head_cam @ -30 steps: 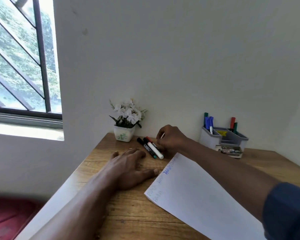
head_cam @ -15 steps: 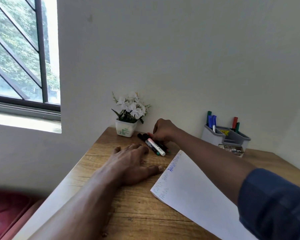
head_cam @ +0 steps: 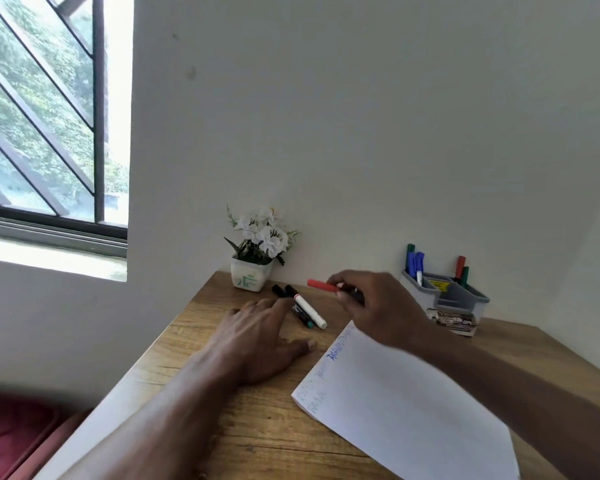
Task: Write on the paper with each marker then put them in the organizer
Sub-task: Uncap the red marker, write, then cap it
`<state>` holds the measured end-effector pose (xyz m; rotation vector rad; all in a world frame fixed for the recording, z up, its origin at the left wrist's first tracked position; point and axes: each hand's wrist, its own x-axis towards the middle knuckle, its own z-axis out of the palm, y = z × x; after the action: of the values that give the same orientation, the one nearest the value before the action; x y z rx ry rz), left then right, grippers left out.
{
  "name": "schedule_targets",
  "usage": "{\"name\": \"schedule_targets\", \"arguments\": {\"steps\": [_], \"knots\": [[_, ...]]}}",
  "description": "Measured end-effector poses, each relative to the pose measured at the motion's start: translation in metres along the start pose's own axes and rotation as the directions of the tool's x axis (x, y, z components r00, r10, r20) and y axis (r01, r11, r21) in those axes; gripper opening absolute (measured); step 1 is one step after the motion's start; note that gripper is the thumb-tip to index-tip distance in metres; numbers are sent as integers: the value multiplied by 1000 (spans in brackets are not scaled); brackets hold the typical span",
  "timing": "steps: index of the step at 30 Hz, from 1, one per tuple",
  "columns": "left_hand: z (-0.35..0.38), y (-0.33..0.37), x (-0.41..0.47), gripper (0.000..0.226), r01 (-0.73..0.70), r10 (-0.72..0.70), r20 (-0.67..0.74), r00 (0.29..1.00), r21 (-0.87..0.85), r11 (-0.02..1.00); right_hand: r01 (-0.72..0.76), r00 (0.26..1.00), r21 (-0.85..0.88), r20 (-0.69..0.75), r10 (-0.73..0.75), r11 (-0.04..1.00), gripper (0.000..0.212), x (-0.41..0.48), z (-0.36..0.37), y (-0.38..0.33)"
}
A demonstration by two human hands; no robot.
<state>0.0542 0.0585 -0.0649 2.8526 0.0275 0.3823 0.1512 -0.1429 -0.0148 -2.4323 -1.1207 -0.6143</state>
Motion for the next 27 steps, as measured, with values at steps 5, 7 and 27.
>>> {"name": "schedule_targets", "arguments": {"steps": [5, 7, 27], "knots": [[-6, 16, -4, 60, -251, 248, -299, 921, 30, 968, 104, 989, -41, -98, -107, 994, 33, -59, 16, -4], [-7, 24, -10, 36, -332, 338, -329, 882, 75, 940, 108, 990, -2, -90, -108, 994, 41, -66, 25, -3], [-5, 21, -19, 21, -326, 322, -365, 873, 53, 944, 47, 999, 7, -19, -47, 999, 46, -67, 29, -3]]}}
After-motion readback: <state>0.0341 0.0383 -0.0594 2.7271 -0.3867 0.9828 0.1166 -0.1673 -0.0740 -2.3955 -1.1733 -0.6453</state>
